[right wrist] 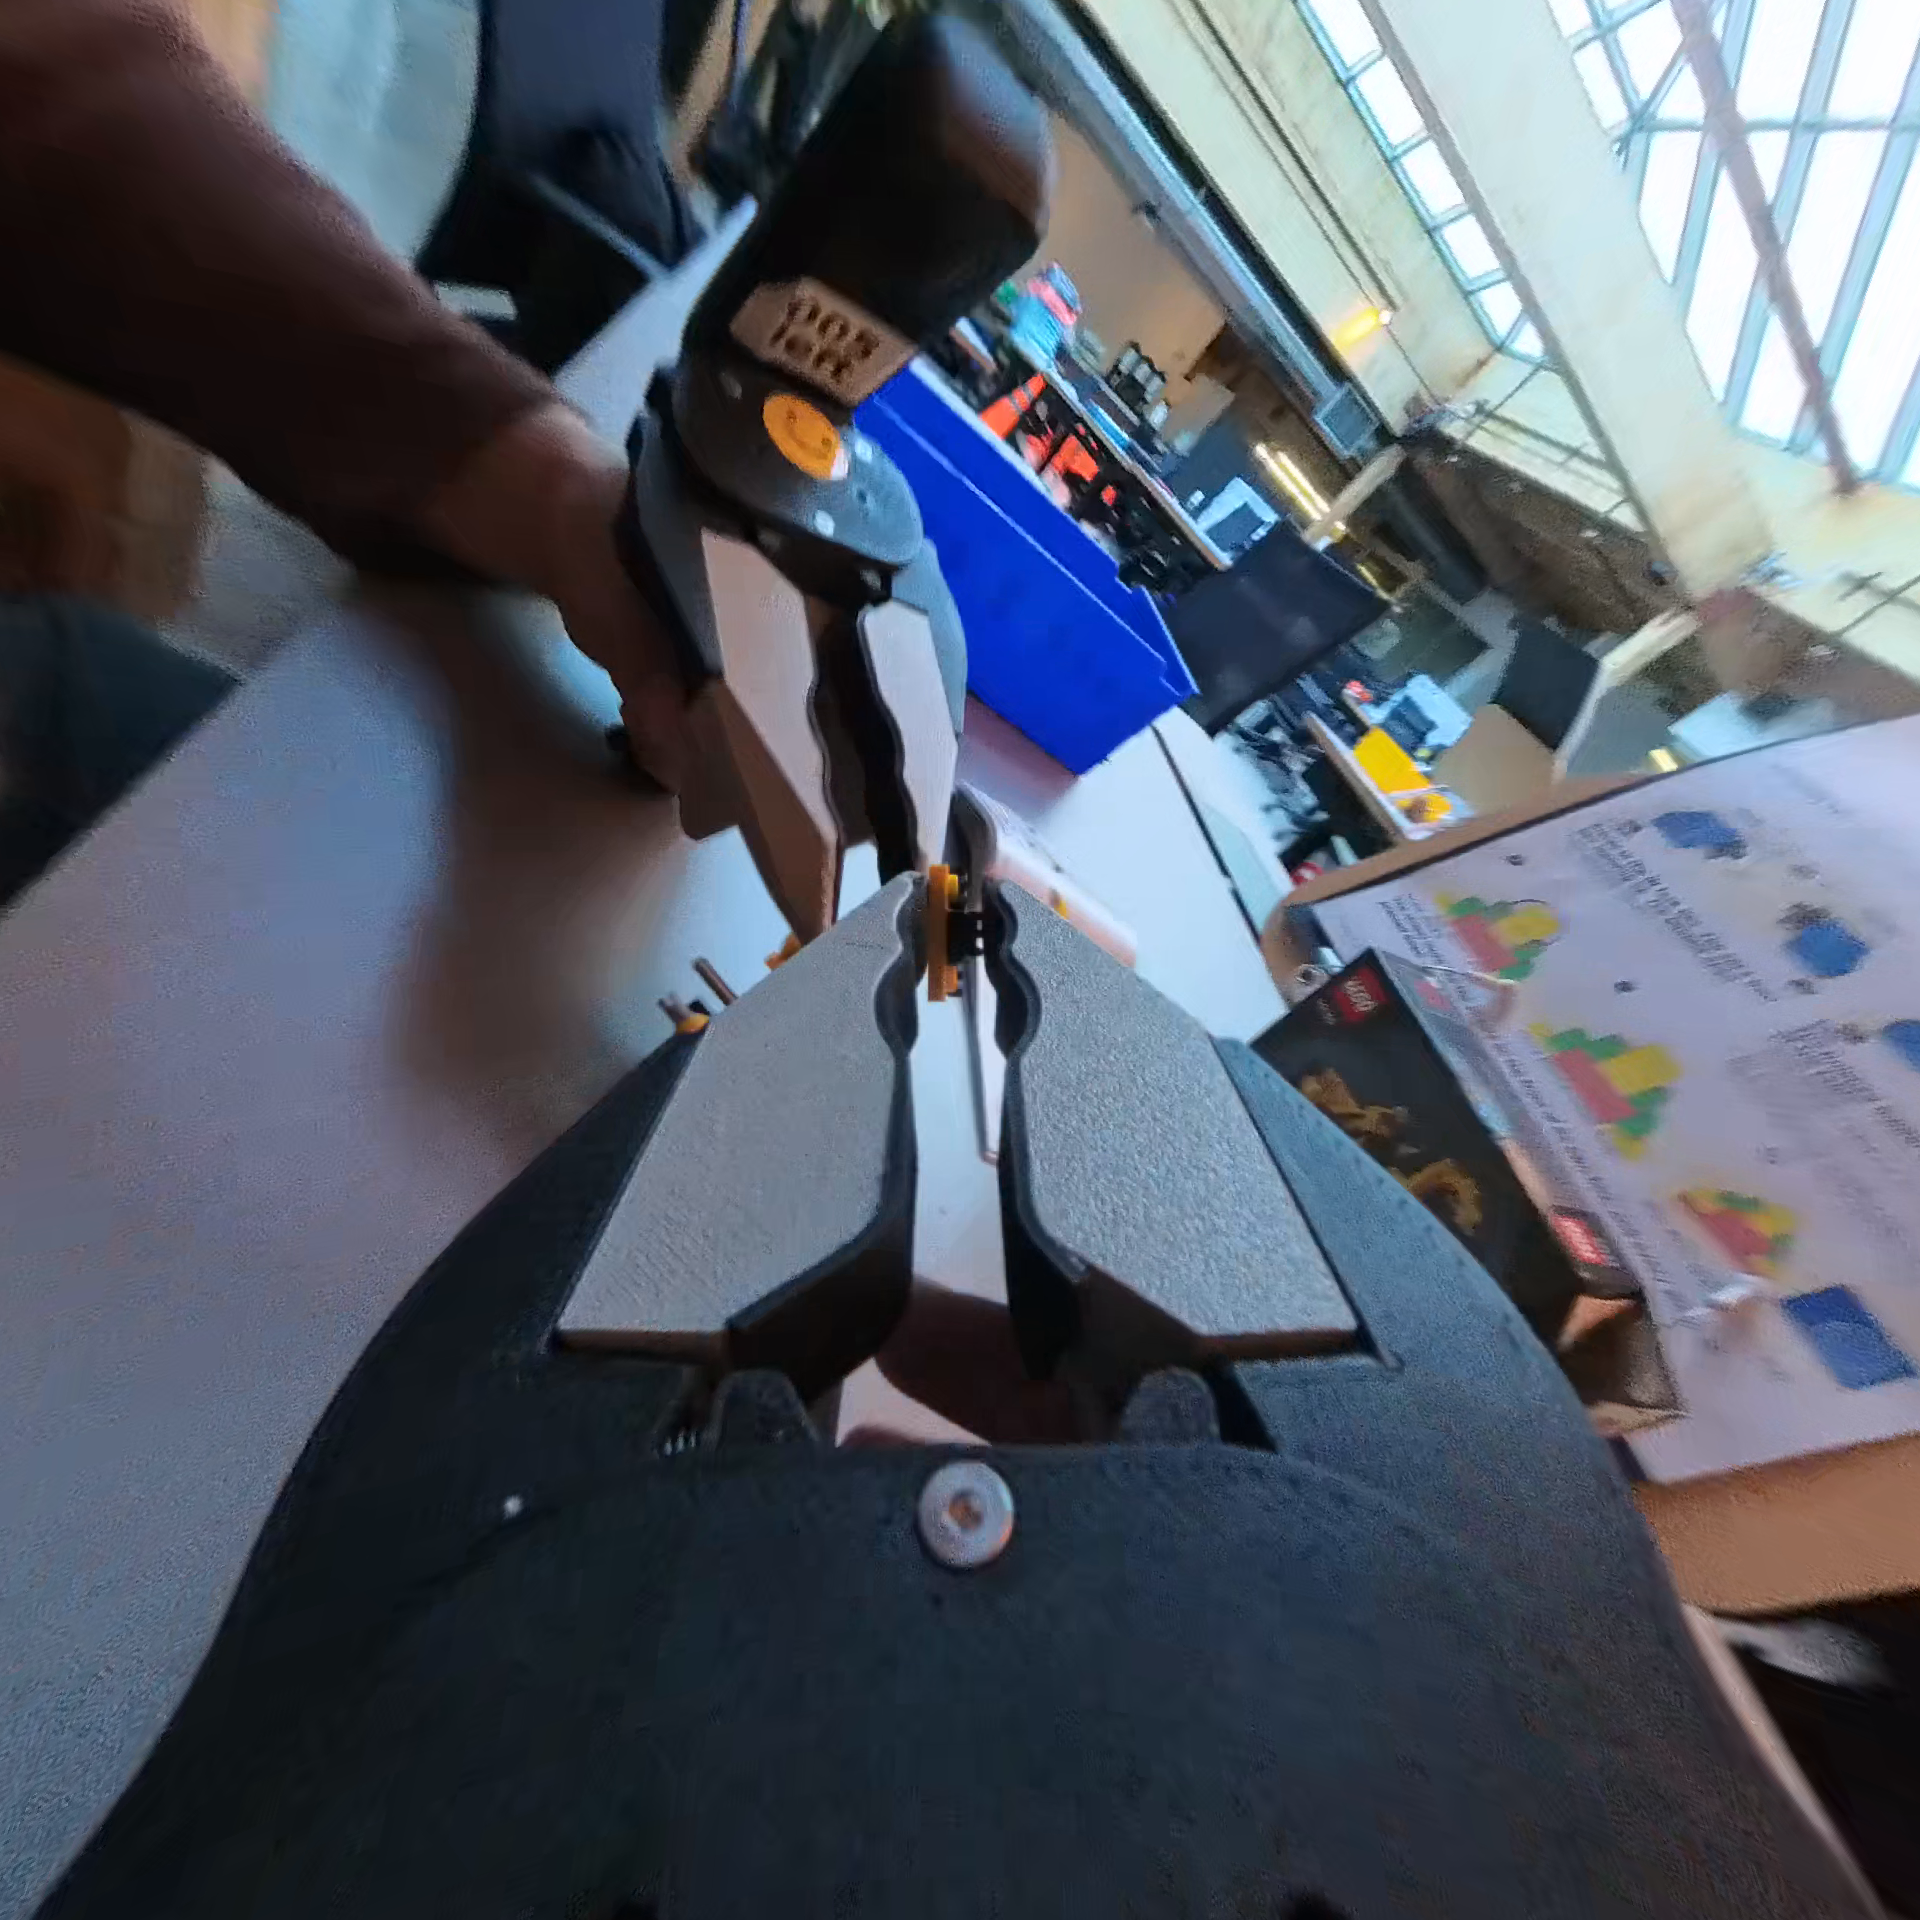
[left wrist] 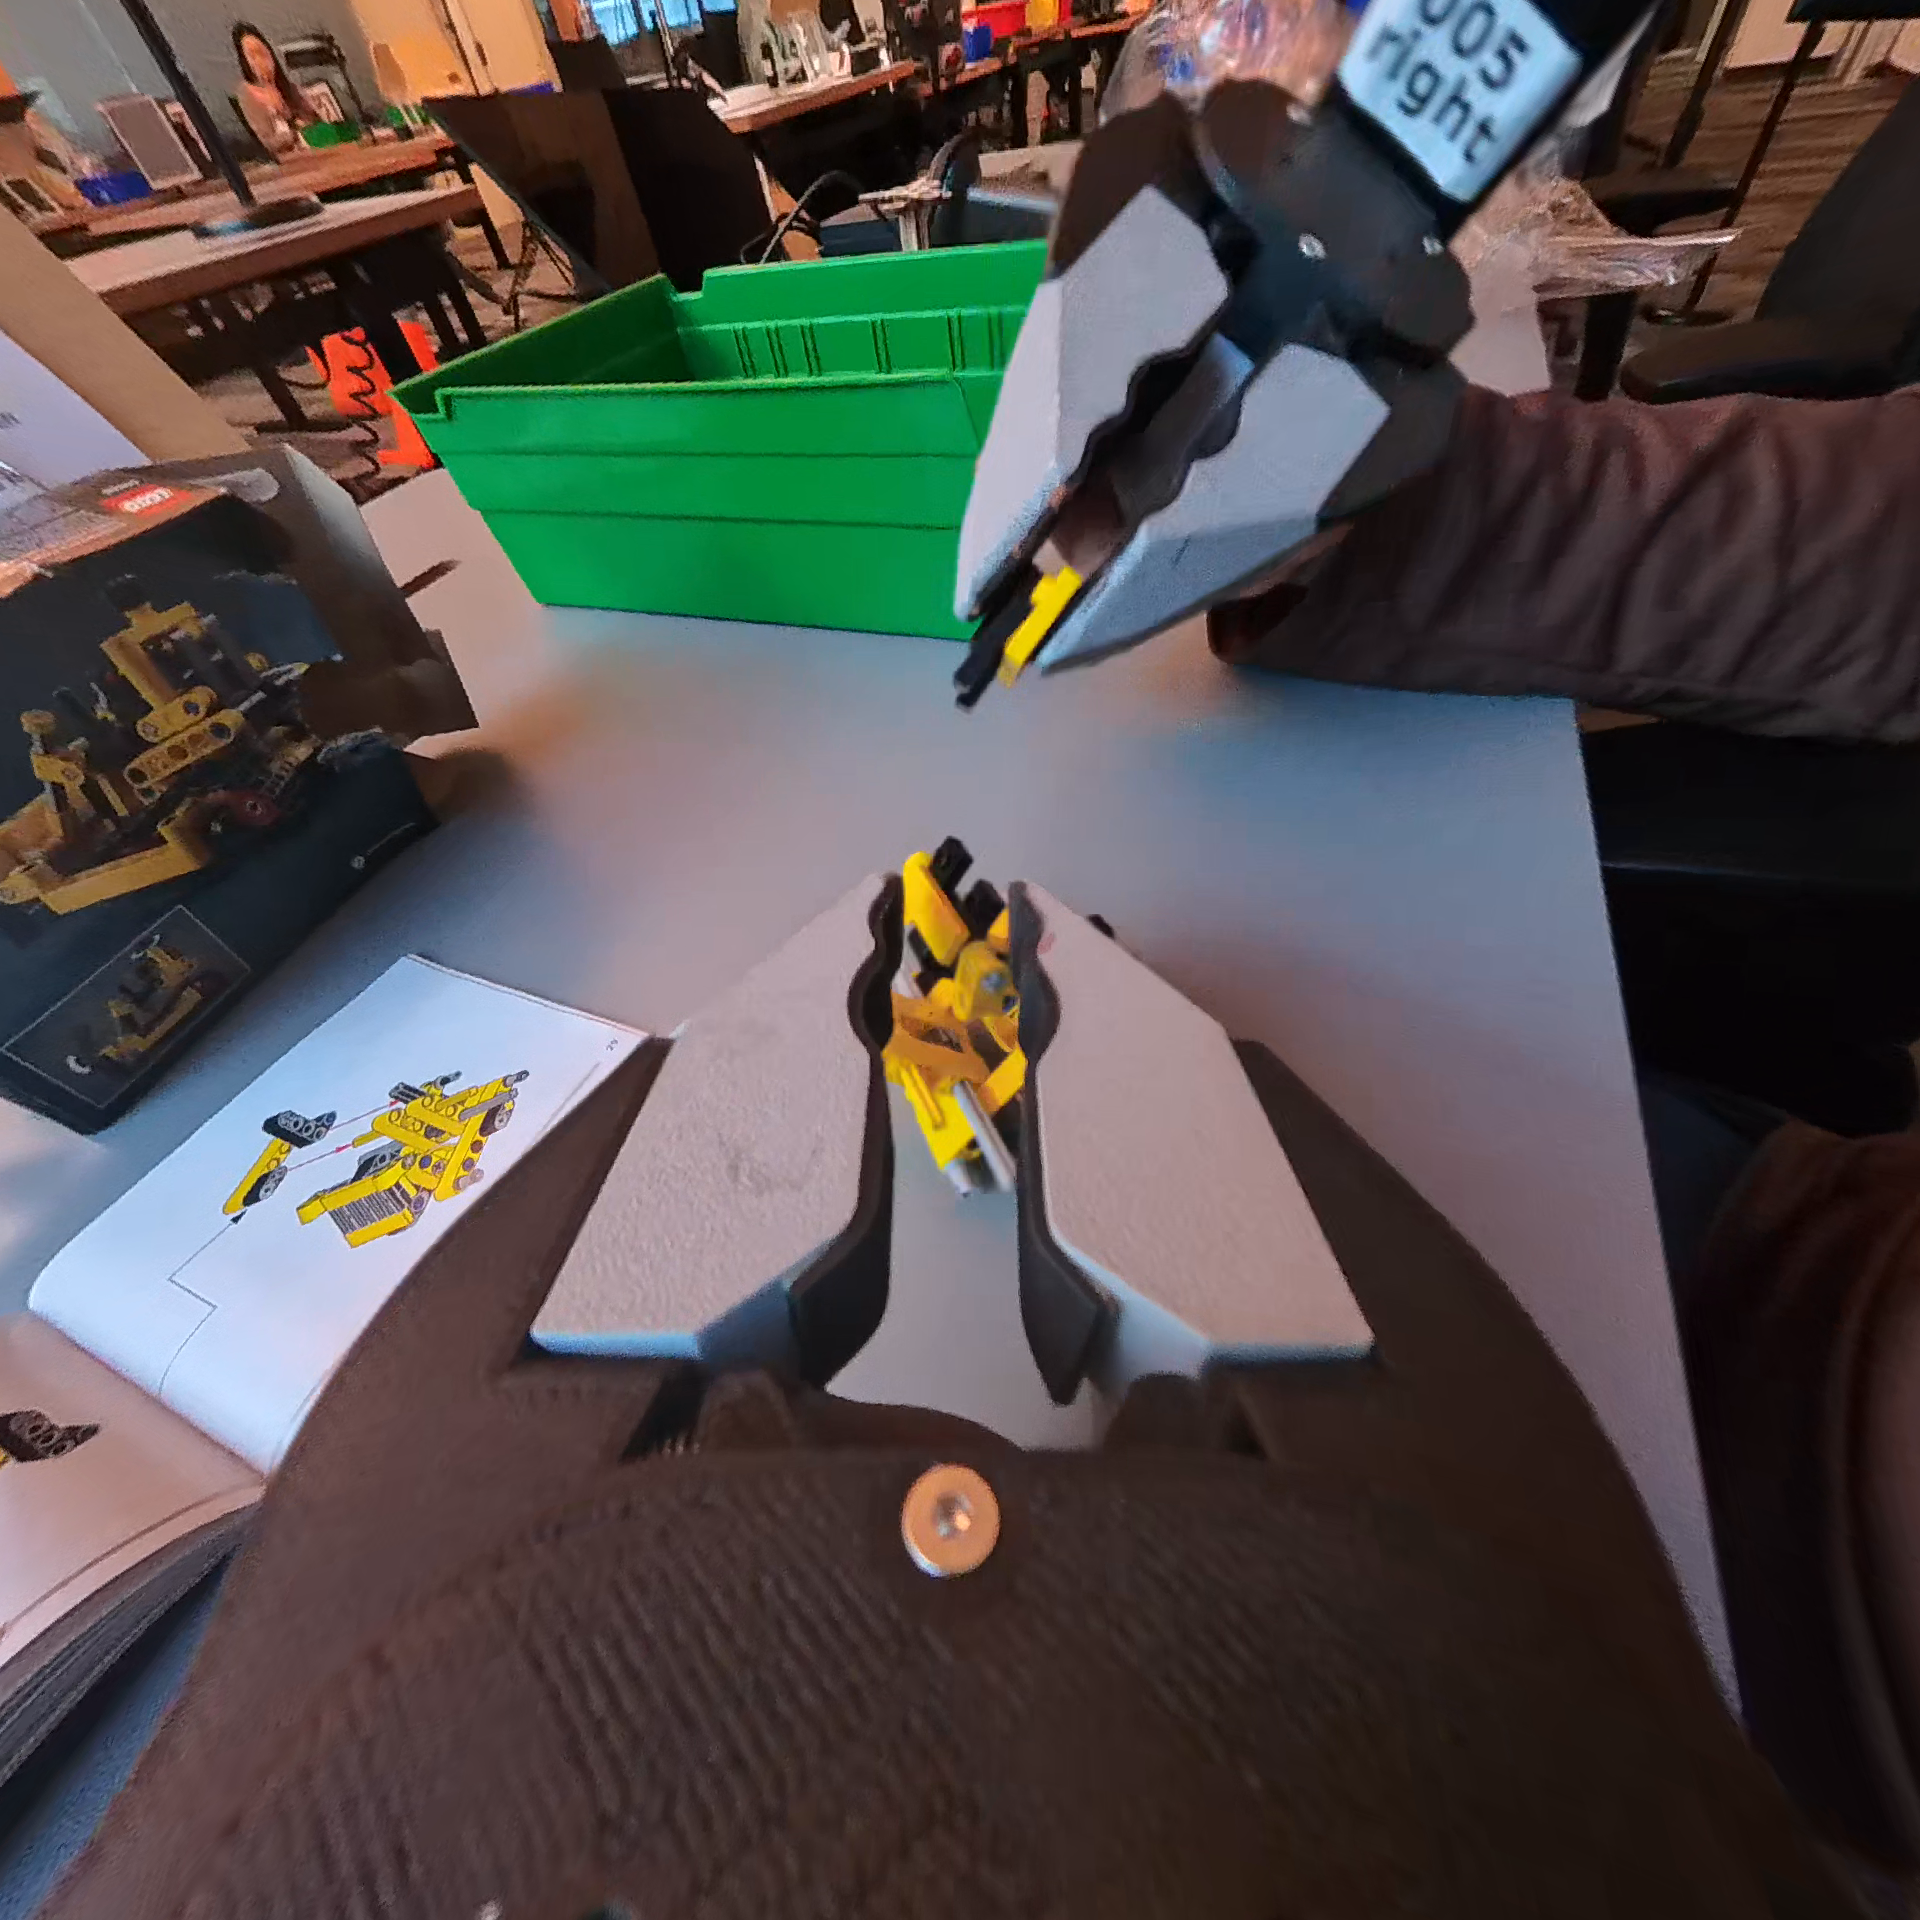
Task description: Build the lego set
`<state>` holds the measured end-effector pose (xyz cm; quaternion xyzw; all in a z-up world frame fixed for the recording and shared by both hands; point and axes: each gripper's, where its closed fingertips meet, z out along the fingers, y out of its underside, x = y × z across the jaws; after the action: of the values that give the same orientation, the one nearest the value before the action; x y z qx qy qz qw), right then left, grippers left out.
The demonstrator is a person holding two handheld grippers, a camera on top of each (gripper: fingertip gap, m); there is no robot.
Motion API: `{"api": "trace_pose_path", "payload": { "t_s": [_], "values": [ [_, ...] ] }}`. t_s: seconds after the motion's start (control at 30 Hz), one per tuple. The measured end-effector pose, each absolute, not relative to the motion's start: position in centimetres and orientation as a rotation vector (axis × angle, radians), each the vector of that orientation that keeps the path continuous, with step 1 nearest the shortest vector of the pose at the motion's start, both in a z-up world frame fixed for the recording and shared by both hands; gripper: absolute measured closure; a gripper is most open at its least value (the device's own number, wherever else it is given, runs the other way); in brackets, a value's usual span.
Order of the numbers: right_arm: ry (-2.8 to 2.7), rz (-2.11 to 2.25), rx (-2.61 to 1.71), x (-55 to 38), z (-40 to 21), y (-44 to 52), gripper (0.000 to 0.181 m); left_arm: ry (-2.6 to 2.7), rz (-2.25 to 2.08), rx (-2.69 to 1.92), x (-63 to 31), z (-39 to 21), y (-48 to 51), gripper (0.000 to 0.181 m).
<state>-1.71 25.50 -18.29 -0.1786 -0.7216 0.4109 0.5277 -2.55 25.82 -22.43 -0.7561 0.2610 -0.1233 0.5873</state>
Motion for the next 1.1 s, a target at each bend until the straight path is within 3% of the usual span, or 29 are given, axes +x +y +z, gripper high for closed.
{"api": "trace_pose_path", "payload": {
  "t_s": [0.13, 0.33, 0.57, 0.7, 0.77, 0.87, 1.1],
  "values": [
    [-1.713, 0.832, -0.362, -2.0, -18.8, 25.0, 0.175, 0.583, -0.336, -1.722, -2.5, -21.7, 25.6, 0.166],
    [-1.697, 0.972, -0.301, -0.9, -17.9, 22.6, 0.175, 0.538, -0.556, -1.685, -1.6, -20.5, 24.8, 0.157],
    [-1.645, 0.914, -0.203, 0.1, -16.8, 20.7, 0.175, 0.525, -1.192, -1.665, 1.9, -19.1, 21.4, 0.139],
    [-1.686, 0.483, -0.029, 0.2, -18.7, 18.3, 0.175, 0.496, -1.319, -1.591, 2.3, -17.5, 20.1, 0.146],
    [-1.639, 0.263, 0.031, 0.0, -18.8, 17.9, 0.175, 0.518, -1.401, -1.561, 2.6, -17.1, 18.9, 0.16],
    [-1.585, 0.149, 0.068, 0.2, -19.0, 17.3, 0.175, 0.507, -1.382, -1.576, 2.3, -17.8, 18.2, 0.171],
    [-1.574, -0.033, 0.107, -0.1, -21.4, 16.9, 0.175, 0.458, -1.046, -1.826, -0.1, -21.4, 17.2, 0.158]
  ]
}}
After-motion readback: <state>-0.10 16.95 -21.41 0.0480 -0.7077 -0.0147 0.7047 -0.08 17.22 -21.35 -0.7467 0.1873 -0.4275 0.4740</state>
